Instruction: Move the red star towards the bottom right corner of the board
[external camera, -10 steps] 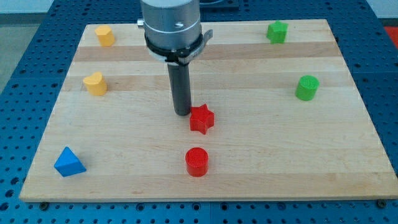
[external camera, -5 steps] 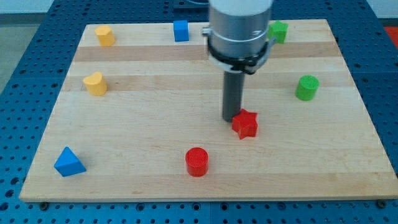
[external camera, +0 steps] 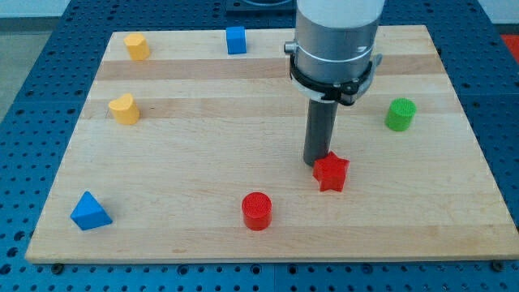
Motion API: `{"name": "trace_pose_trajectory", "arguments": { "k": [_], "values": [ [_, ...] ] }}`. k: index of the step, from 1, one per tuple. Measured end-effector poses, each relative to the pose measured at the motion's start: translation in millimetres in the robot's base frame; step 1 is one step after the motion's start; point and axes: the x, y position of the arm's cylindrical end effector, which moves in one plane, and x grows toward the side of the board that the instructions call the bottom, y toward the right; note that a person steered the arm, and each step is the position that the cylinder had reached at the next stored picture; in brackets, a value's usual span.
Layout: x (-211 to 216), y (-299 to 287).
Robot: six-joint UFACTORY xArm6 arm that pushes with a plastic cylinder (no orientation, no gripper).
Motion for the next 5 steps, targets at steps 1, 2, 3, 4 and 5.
{"name": "trace_pose_trajectory", "arguments": {
  "k": [1,2,3,4,5],
  "values": [
    [11,7],
    [26,21],
    [38,33],
    [38,33],
    [42,37]
  ]
}}
